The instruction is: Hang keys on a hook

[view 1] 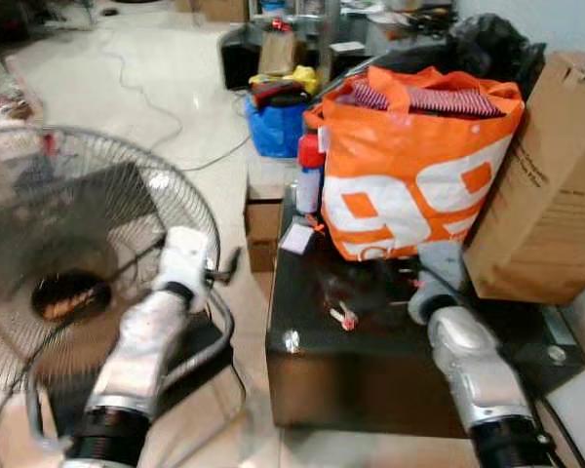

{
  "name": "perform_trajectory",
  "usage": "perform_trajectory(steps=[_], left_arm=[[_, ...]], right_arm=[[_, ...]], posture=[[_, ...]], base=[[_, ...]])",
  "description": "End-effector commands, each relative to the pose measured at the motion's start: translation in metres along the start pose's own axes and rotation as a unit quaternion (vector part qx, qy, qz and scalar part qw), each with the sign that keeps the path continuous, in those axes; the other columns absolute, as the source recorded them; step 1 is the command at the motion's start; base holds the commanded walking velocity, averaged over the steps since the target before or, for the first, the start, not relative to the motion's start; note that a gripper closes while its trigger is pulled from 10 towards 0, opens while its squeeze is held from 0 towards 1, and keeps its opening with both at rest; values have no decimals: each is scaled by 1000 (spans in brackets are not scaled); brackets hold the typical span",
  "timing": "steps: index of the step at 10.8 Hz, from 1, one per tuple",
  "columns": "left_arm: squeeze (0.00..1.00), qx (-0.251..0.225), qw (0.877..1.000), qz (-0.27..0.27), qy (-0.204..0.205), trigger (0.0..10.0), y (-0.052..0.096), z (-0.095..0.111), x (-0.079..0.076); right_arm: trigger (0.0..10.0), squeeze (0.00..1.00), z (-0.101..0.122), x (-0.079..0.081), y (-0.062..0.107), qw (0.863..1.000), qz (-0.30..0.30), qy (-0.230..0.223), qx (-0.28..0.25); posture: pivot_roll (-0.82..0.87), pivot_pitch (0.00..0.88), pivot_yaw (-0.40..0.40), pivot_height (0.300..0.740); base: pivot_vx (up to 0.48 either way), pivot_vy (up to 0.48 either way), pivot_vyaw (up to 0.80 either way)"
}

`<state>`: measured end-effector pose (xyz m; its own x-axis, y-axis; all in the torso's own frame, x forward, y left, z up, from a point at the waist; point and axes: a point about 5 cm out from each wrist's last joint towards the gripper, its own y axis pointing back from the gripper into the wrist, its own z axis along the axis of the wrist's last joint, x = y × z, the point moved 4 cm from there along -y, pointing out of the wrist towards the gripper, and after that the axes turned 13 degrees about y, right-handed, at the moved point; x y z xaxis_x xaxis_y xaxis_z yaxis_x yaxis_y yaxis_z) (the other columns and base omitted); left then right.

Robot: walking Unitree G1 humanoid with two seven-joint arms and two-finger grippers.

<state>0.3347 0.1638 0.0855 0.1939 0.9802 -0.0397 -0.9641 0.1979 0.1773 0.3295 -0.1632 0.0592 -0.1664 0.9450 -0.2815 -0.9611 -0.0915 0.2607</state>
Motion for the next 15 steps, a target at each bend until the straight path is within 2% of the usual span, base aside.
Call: perform_trajectory(steps=[1,4,6,7,8,10,11,13,14,15], left_arm=[[392,-2,1000,-7,-4,10000,-2,0,-6],[345,2,1000,-7,-10,10000,-1,-2,-6],[333,35,998,-50,-35,10000,0,-12,-11],[337,52,995,-70,-46,10000,2,-17,-13],[341,68,992,-87,-56,10000,5,-23,-13],[337,78,989,-105,-63,10000,18,-23,-11],[341,80,988,-112,-64,10000,23,-21,-9],[345,91,983,-138,-79,10000,41,-11,-3],[345,92,983,-140,-80,10000,43,-9,-3],[341,95,981,-146,-83,10000,56,-4,-3]], right_arm=[[10000,1000,-4,-9,-1,1000,-6,7,11],[10000,1000,-7,1,-3,999,22,23,19],[10000,1000,-26,22,-11,993,75,65,69],[10000,1000,-32,30,-13,989,96,71,83],[10000,1000,-36,36,-16,988,107,73,89],[10000,980,-41,46,-21,986,131,50,95],[10000,0,-42,50,-24,985,136,30,101],[10000,0,-47,66,-31,983,126,-3,134],[10000,0,-47,68,-32,983,121,-13,136],[10000,0,-46,75,-32,984,109,-40,135]], posture=[[-2,0,18,740],[-2,0,11,740],[-8,0,13,740],[-9,0,12,740],[-6,0,6,740],[30,0,-28,740],[43,0,-37,740],[90,0,-66,740],[90,0,-66,740],[101,21,-76,740]], base=[[0,0,0],[0,0,0],[0,0,0],[0,0,0],[0,0,0],[0,0,0],[0,0,0],[0,0,0],[0,0,0],[0,0,0]])
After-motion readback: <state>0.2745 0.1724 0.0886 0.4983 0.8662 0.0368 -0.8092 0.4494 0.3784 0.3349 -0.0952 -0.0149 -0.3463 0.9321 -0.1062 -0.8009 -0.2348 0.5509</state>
